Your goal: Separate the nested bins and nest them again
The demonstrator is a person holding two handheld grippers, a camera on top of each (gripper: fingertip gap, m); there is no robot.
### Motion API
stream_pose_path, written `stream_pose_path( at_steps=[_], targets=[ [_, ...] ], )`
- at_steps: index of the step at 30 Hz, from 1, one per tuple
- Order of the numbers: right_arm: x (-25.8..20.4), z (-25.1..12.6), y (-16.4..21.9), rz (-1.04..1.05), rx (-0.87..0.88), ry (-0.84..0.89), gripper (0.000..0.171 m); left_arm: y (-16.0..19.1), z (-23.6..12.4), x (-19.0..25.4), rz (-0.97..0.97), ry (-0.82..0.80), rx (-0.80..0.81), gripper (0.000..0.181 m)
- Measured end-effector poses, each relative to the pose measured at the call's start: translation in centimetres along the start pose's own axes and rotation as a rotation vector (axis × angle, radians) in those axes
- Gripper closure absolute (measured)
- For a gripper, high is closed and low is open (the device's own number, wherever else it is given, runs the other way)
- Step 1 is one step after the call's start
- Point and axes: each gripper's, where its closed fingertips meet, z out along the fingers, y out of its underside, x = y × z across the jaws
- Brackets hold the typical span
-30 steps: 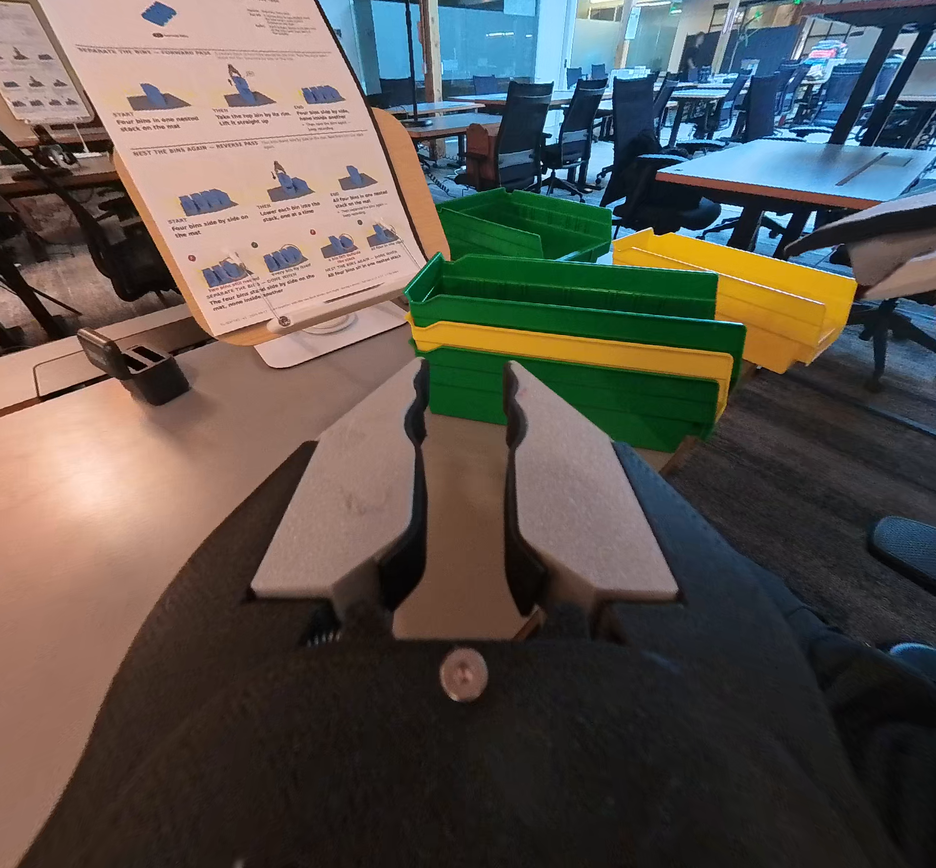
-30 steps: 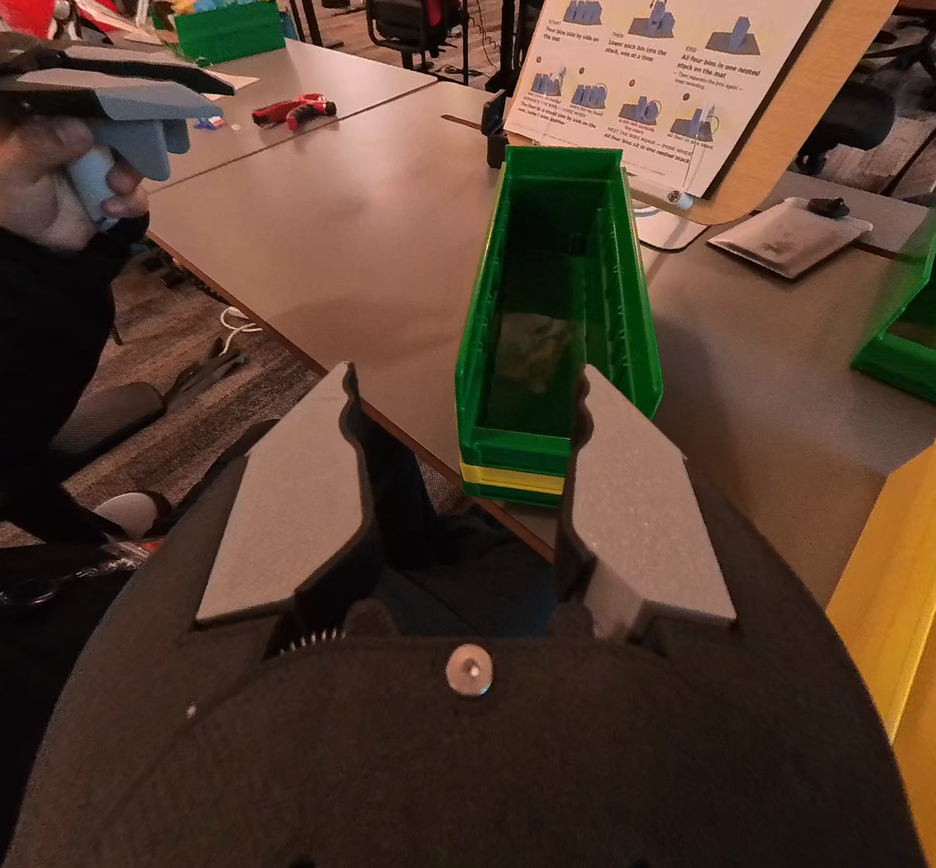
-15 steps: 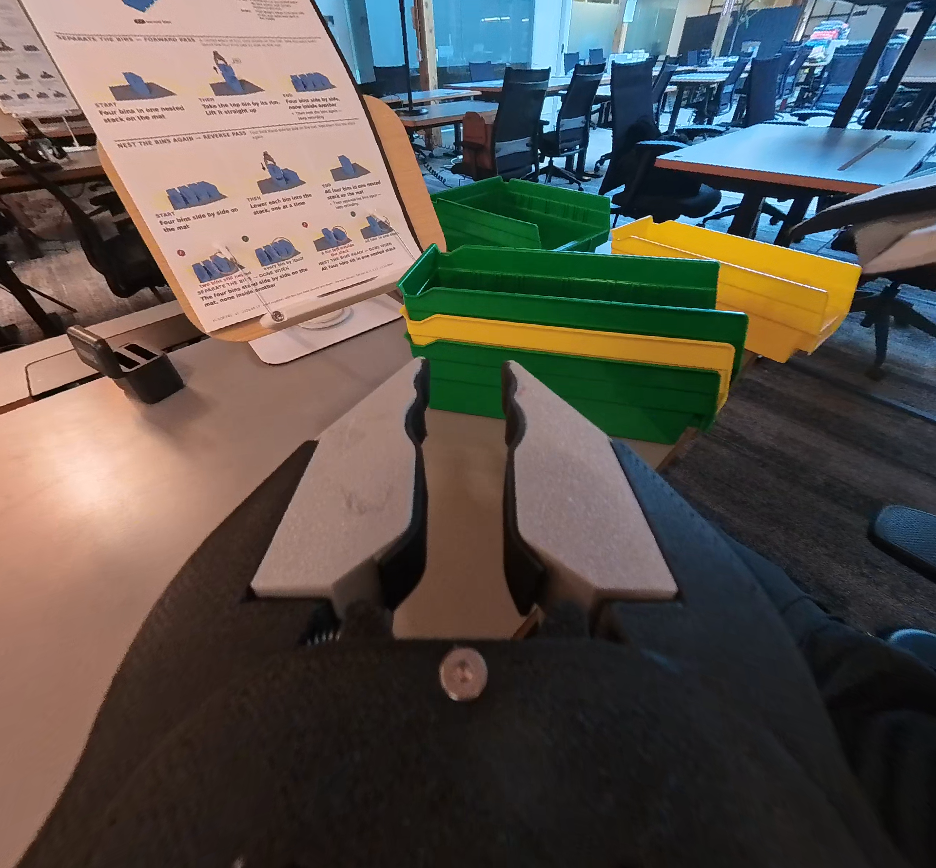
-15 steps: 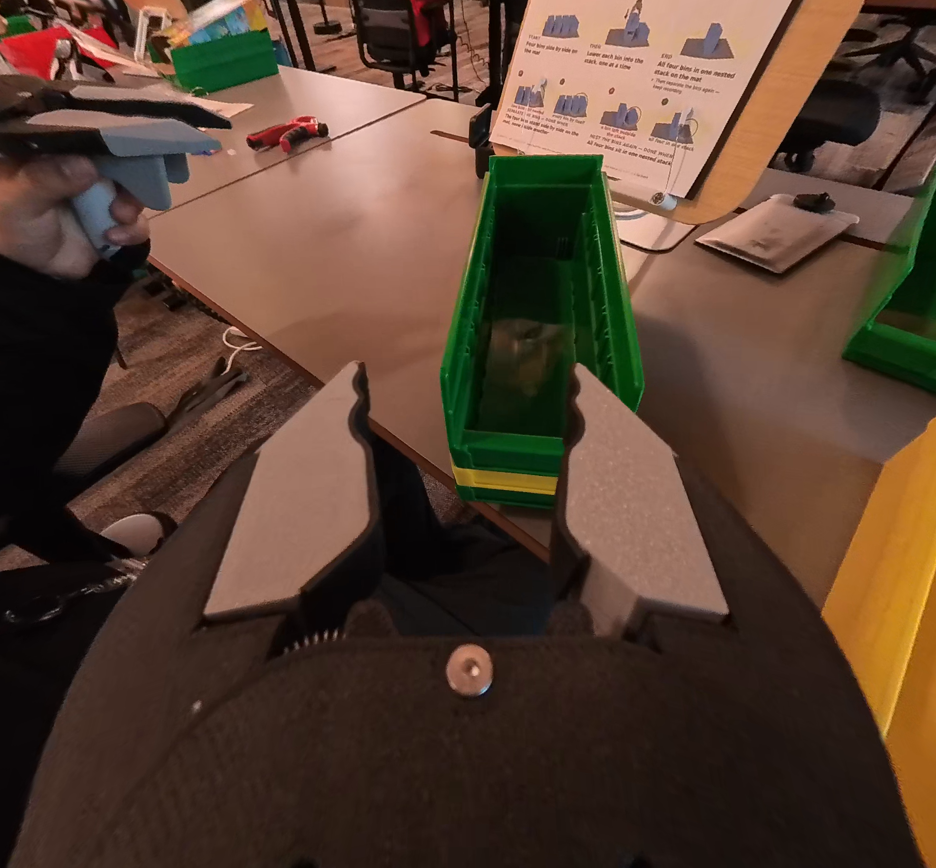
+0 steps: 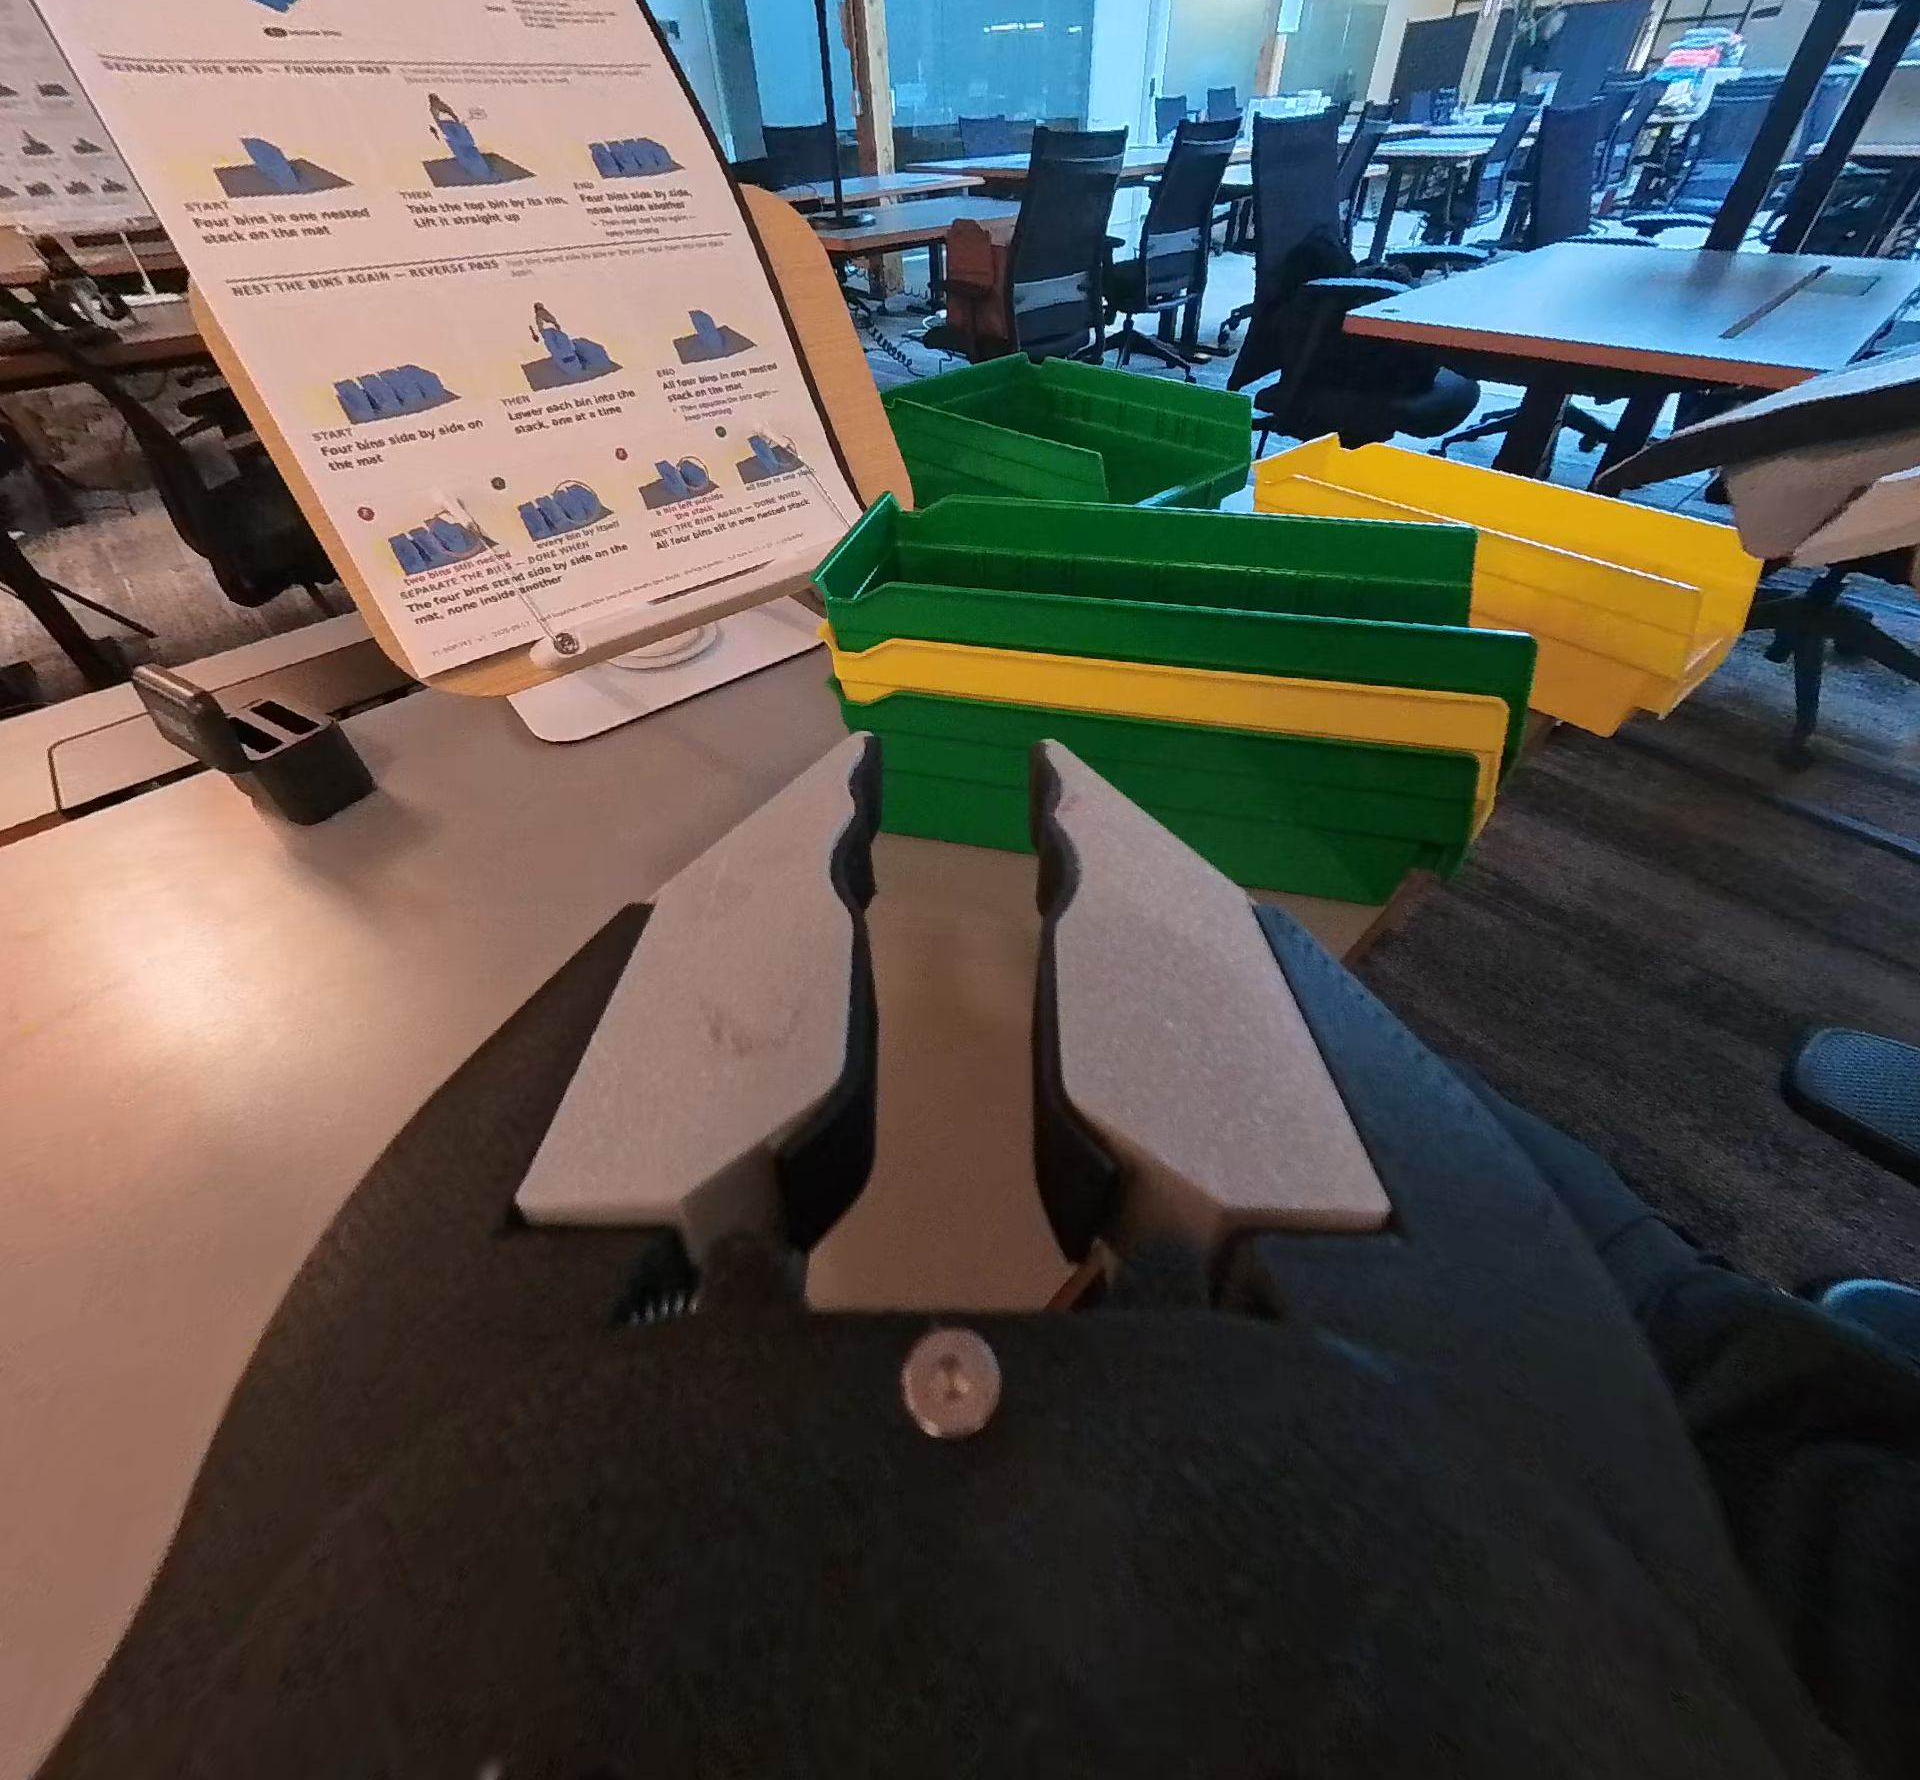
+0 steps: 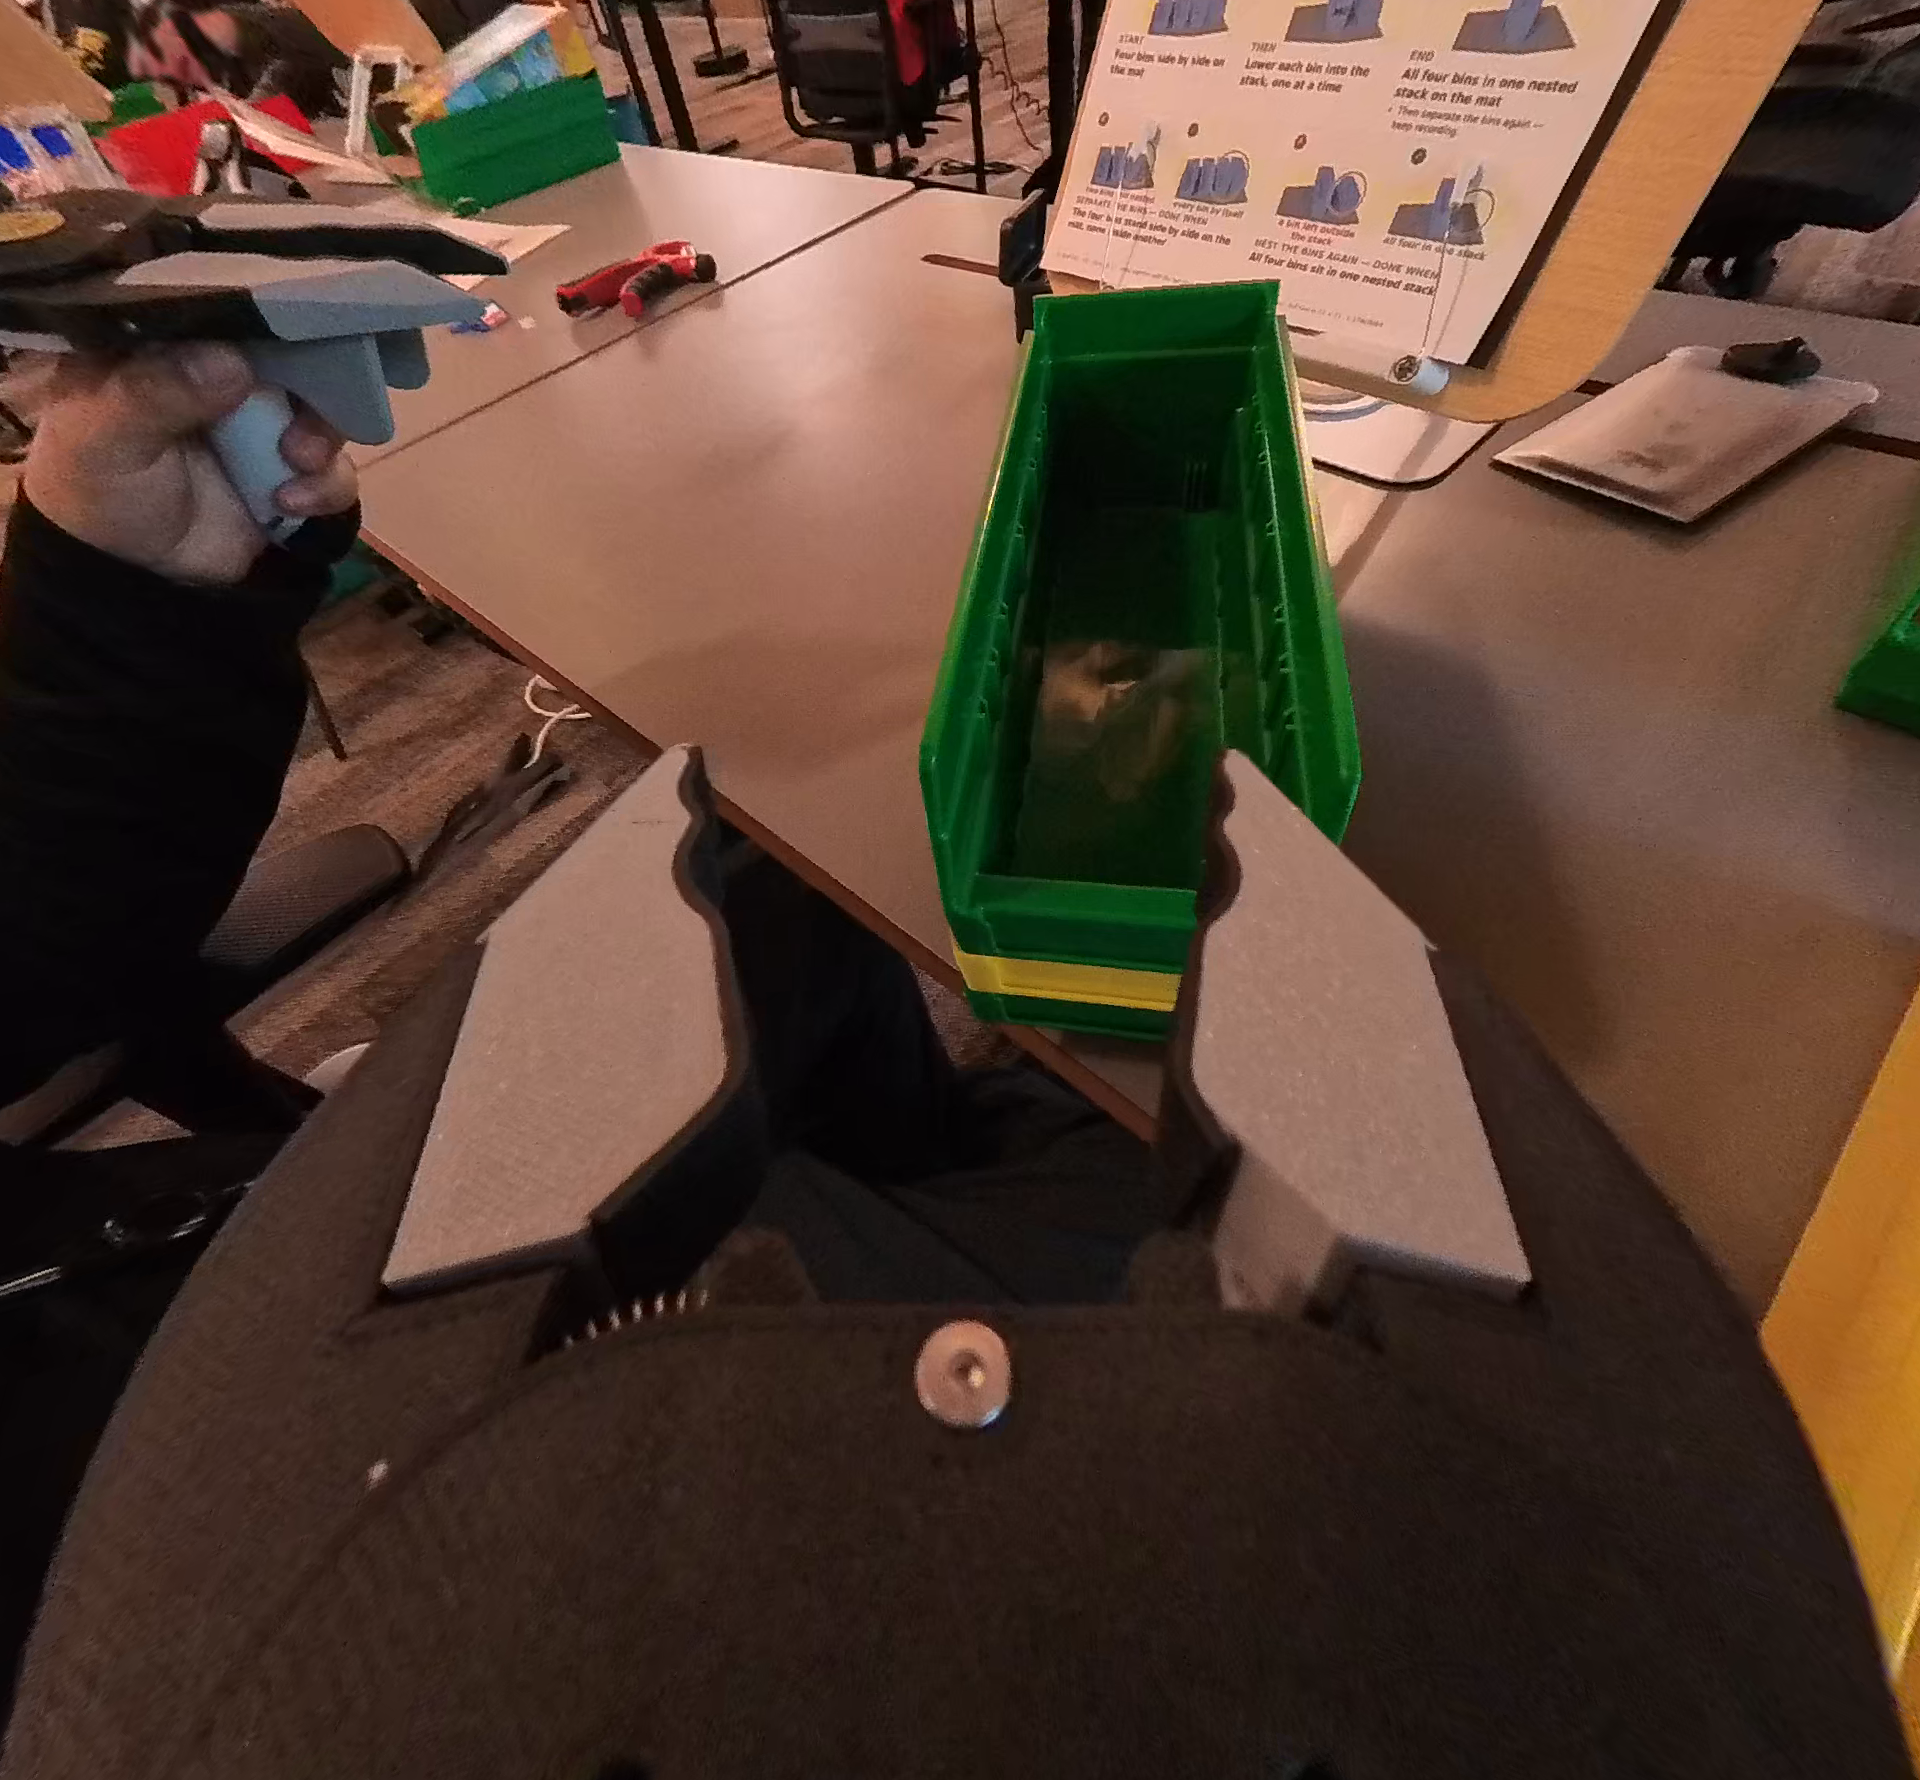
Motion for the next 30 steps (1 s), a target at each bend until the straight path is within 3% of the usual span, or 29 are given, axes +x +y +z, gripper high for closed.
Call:
stream_pose_path(
  at_steps=[8, 13, 18, 30],
  targets=[
    [0.8, 0.1, 0.4, 0.01, -0.019, 0.043, 0.094, 0.4, 0.2, 0.2, 0.006, 0.009, -0.022, 0.155],
    [1.2, 0.3, 0.9, 0.015, -0.042, 0.058, 0.092, 0.5, 0.3, 0.3, 0.007, 0.011, -0.026, 0.155],
    [1.5, 0.8, 1.6, 0.051, -0.07, 0.044, 0.078, 0.5, 0.2, 0.3, 0.009, 0.011, -0.025, 0.155],
    [1.7, 0.5, 1.3, 0.03, -0.054, 0.059, 0.093, 0.6, 0.3, 0.3, 0.018, 0.008, -0.031, 0.155]
  ],
)
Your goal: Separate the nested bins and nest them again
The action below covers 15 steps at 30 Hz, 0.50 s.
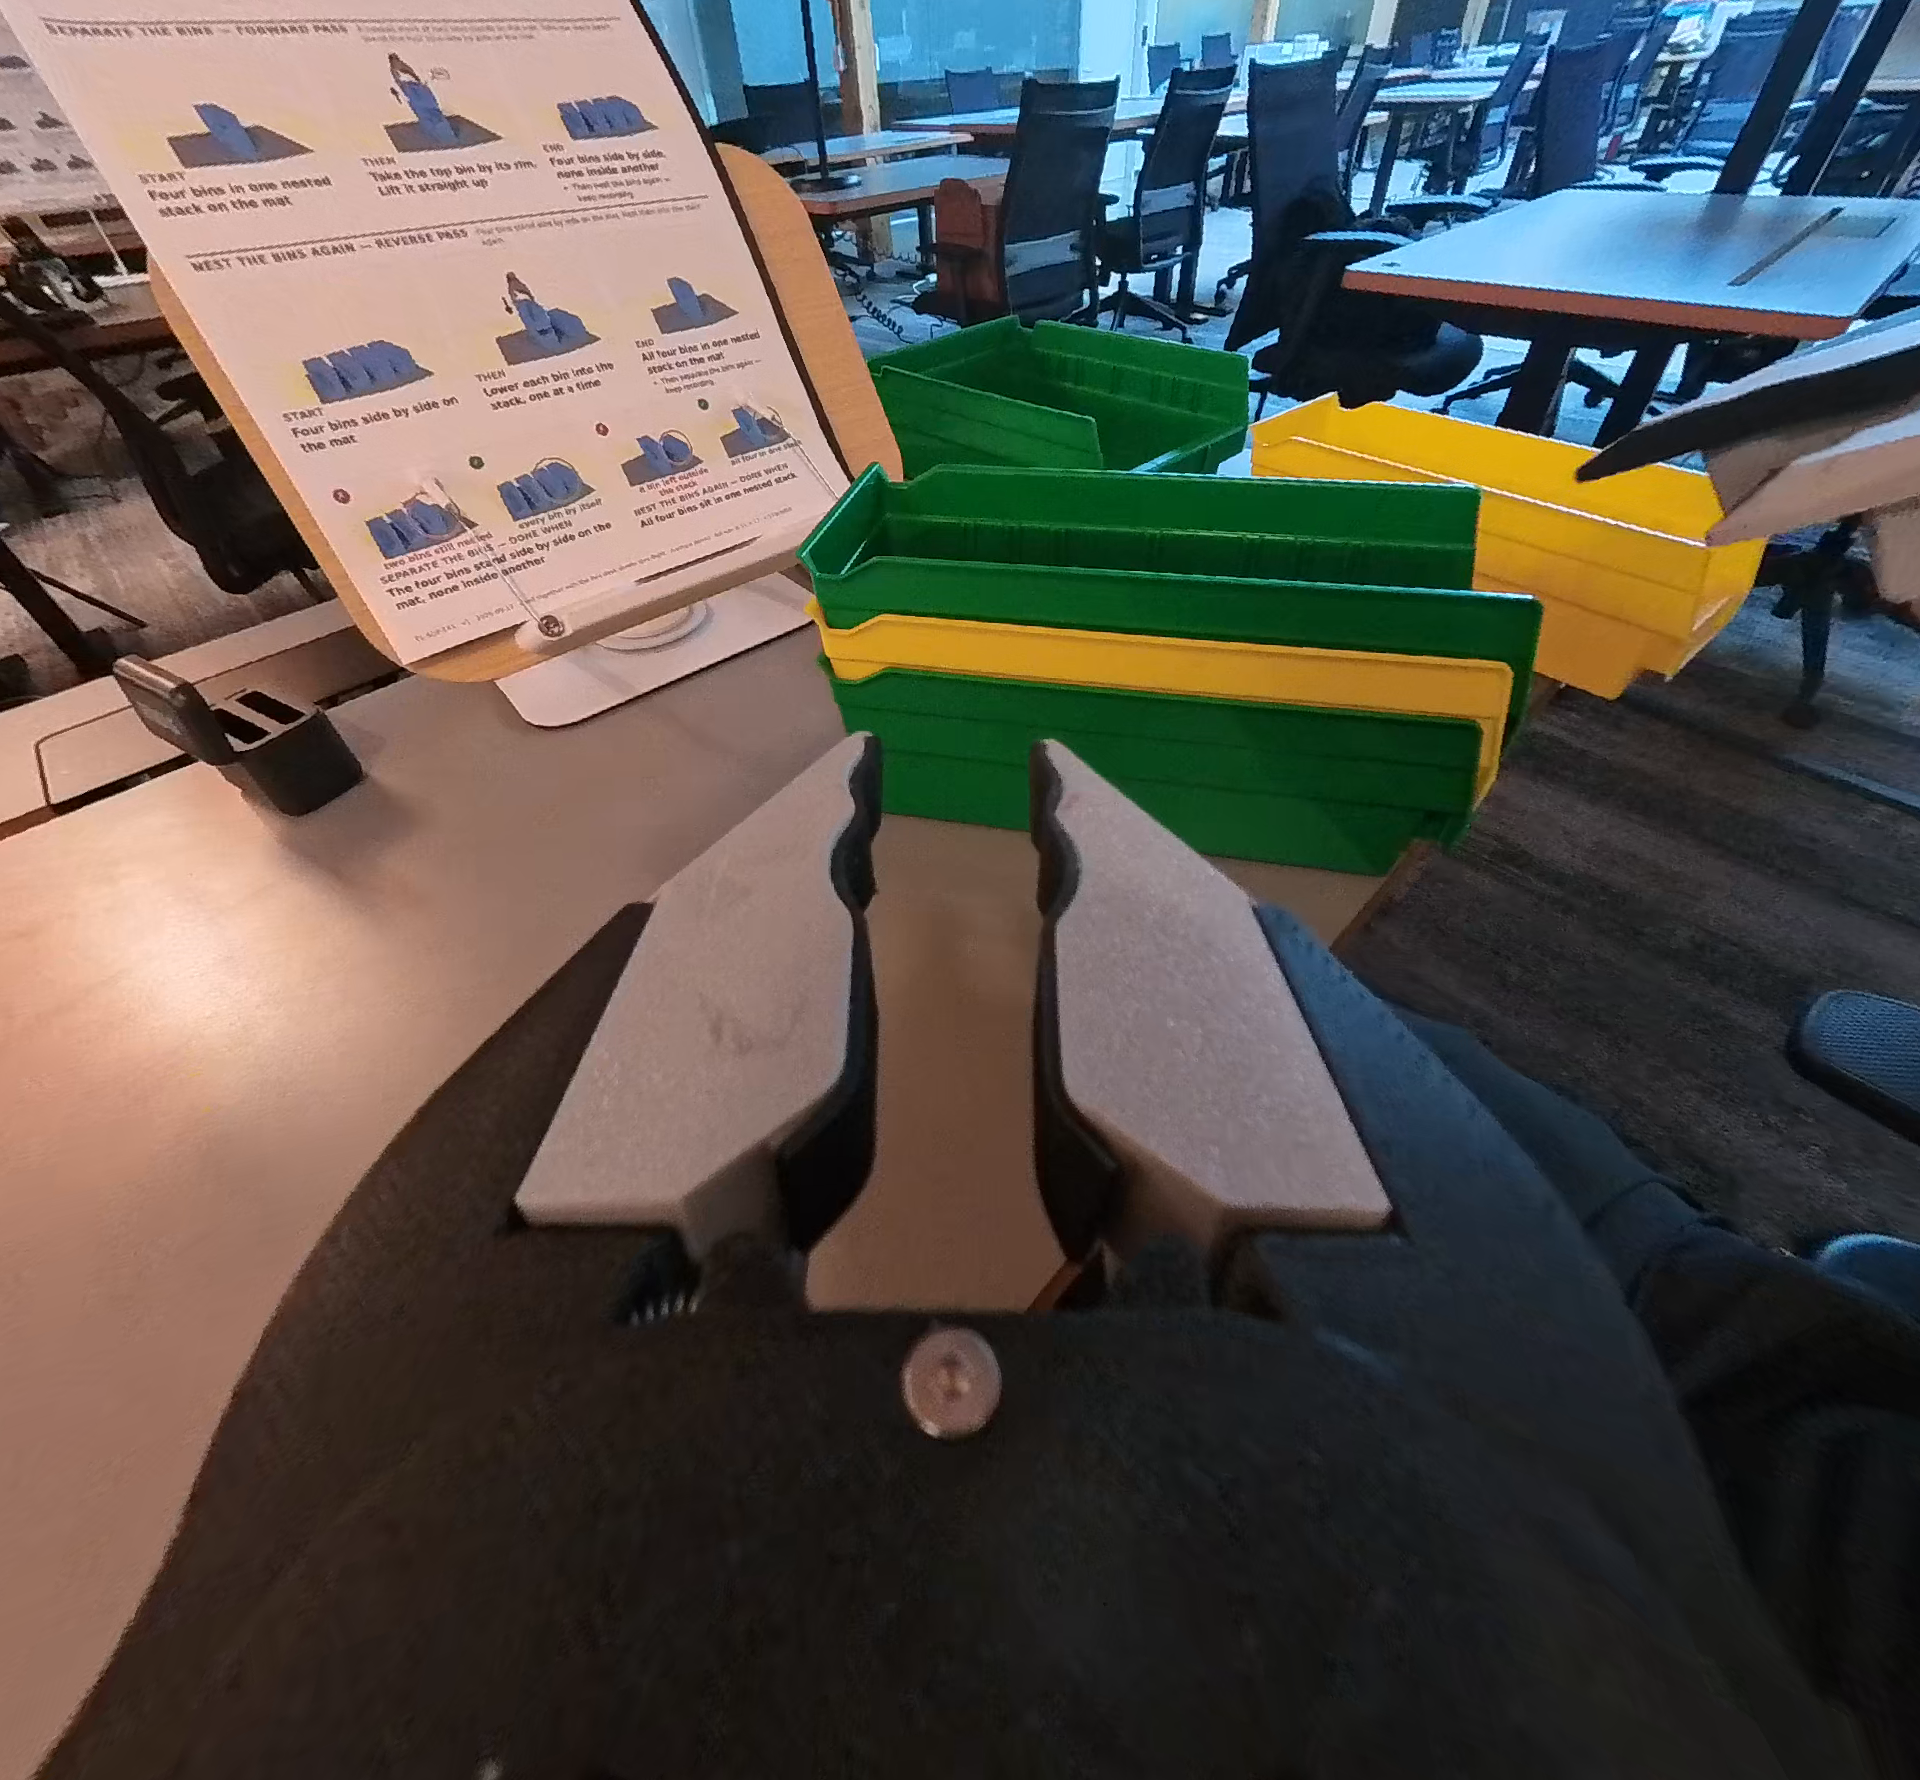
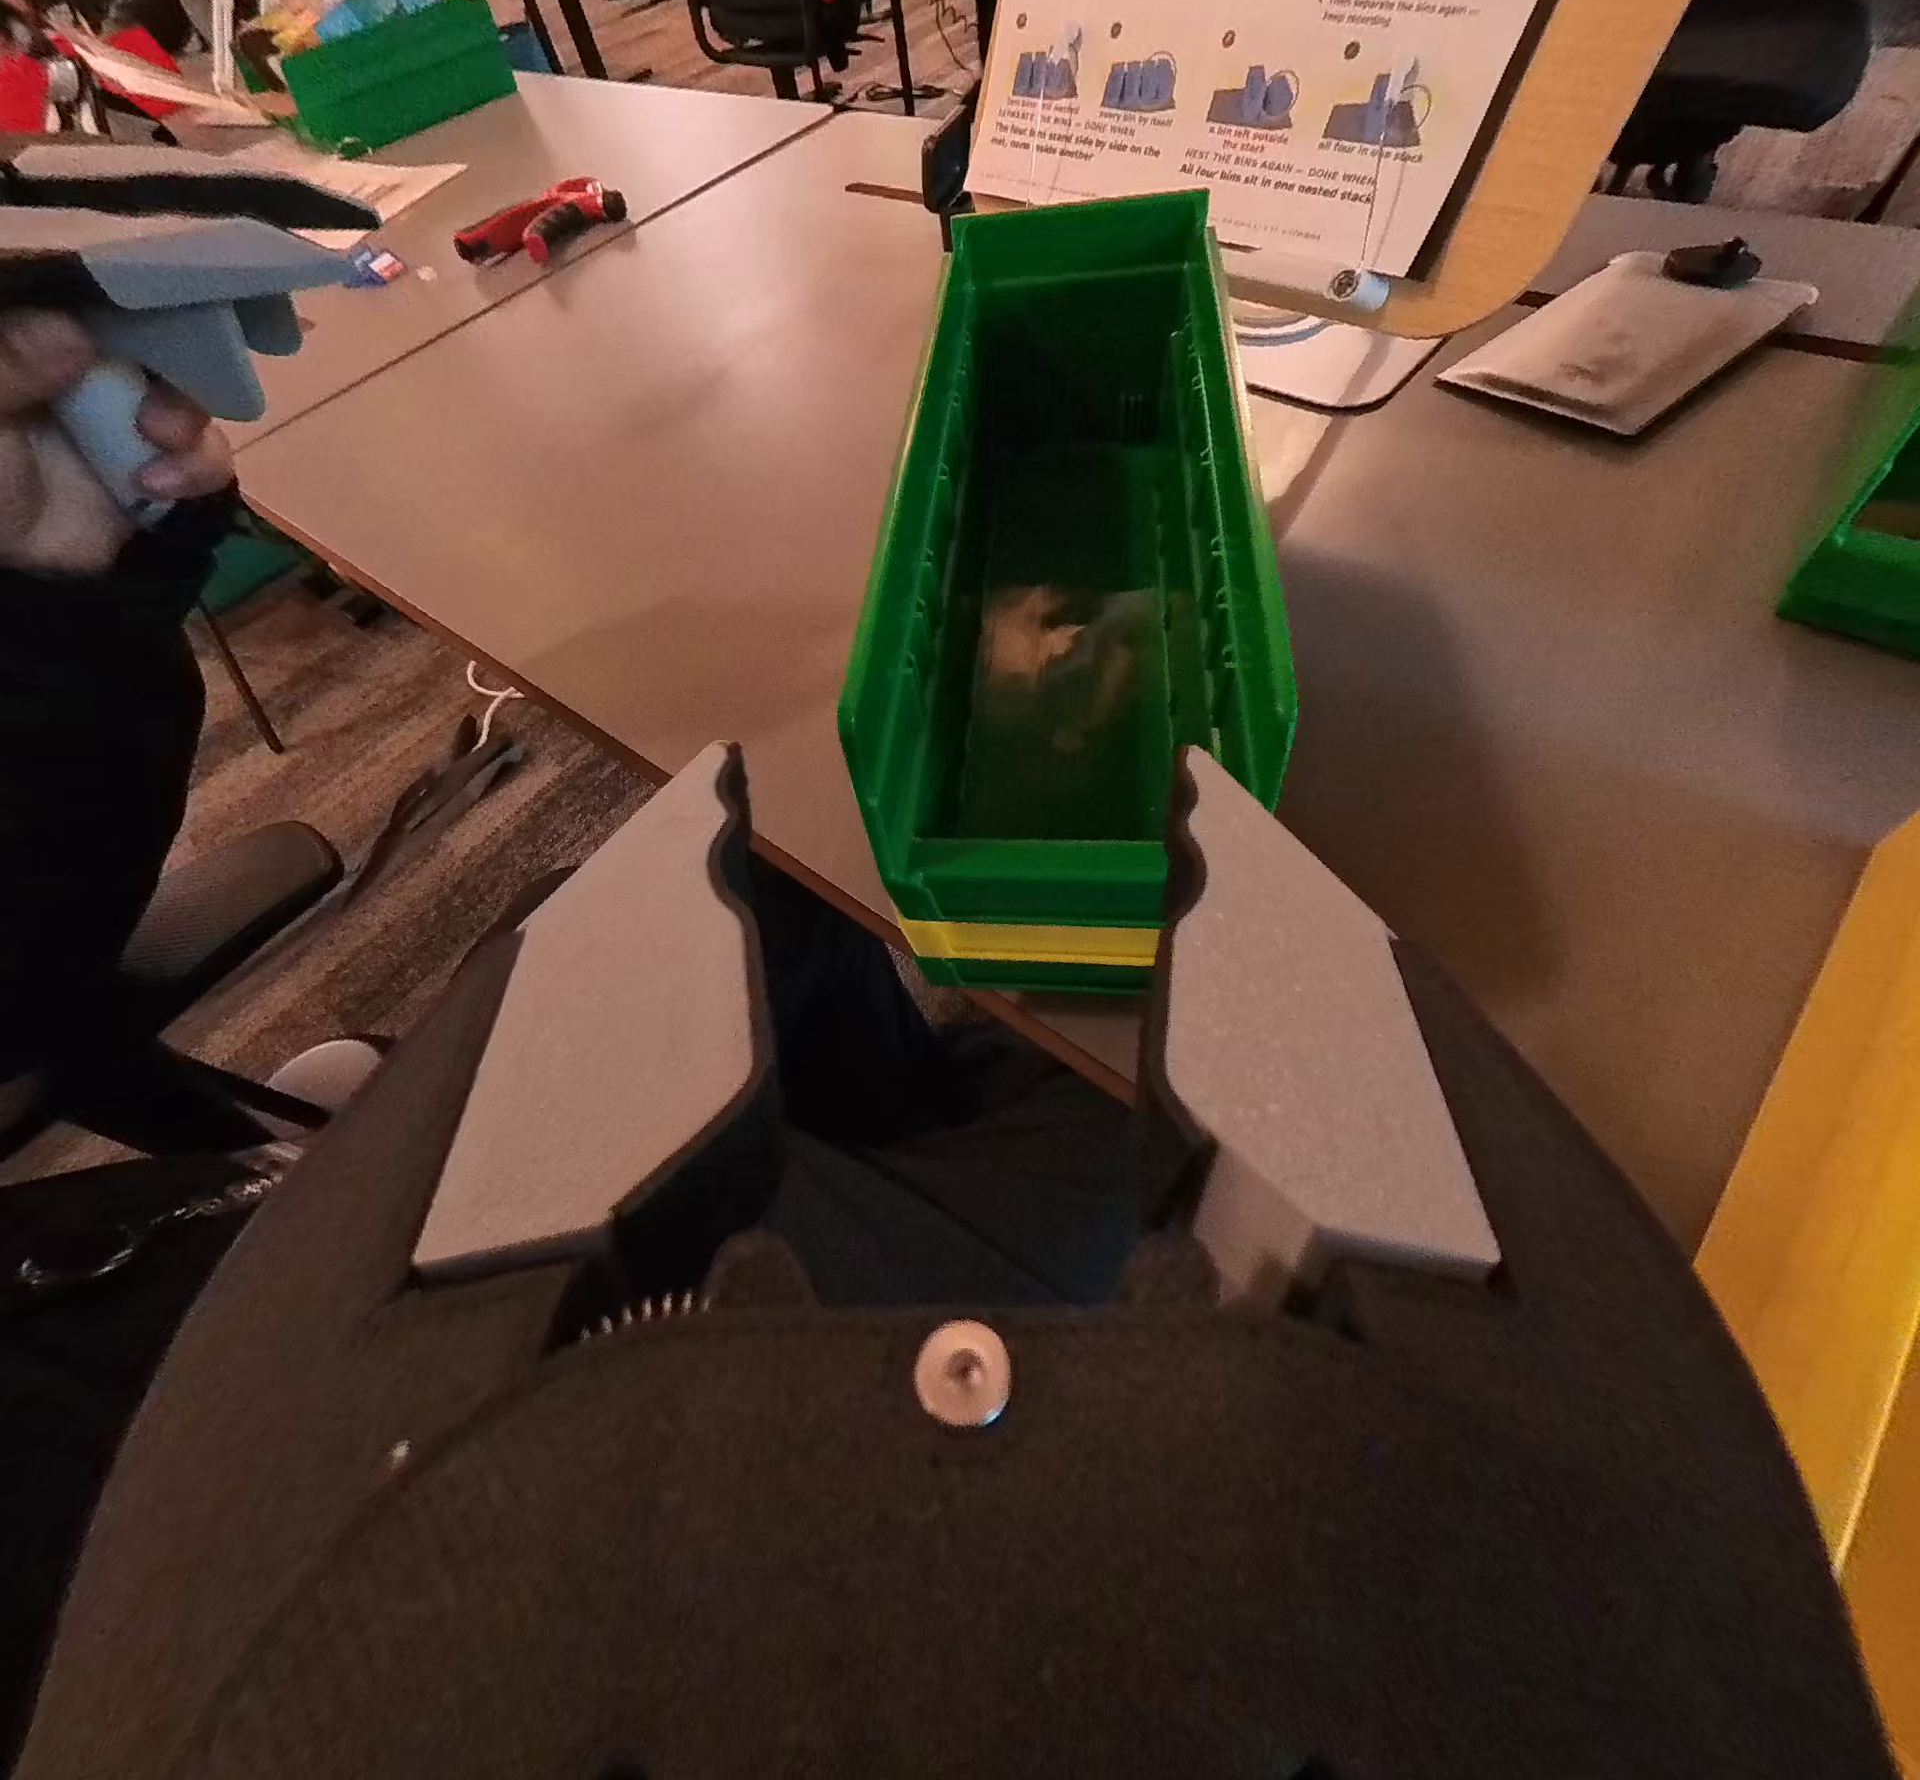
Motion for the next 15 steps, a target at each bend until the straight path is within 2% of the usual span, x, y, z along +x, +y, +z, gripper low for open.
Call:
stream_pose_path(
  at_steps=[3, 7, 11, 15],
  targets=[
    [0.22, -0.13, -0.18, 0.014, 0.017, -0.002, 0.091, 0.05, 0.04, 0.05, 0.003, 0.0, -0.003, 0.155],
    [0.51, -0.1, -0.34, 0.049, 0.034, -0.012, 0.078, 0.08, 0.1, 0.11, 0.004, 0.001, -0.004, 0.155],
    [0.9, -0.03, -0.19, 0.045, 0.027, 0.009, 0.086, 0.03, 0.11, 0.08, 0.003, -0.001, 0.0, 0.156],
    [0.9, 0.13, -0.17, 0.038, 0.026, 0.019, 0.084, 0.11, 0.15, 0.14, 0.004, 0.001, -0.003, 0.156]
  ],
)
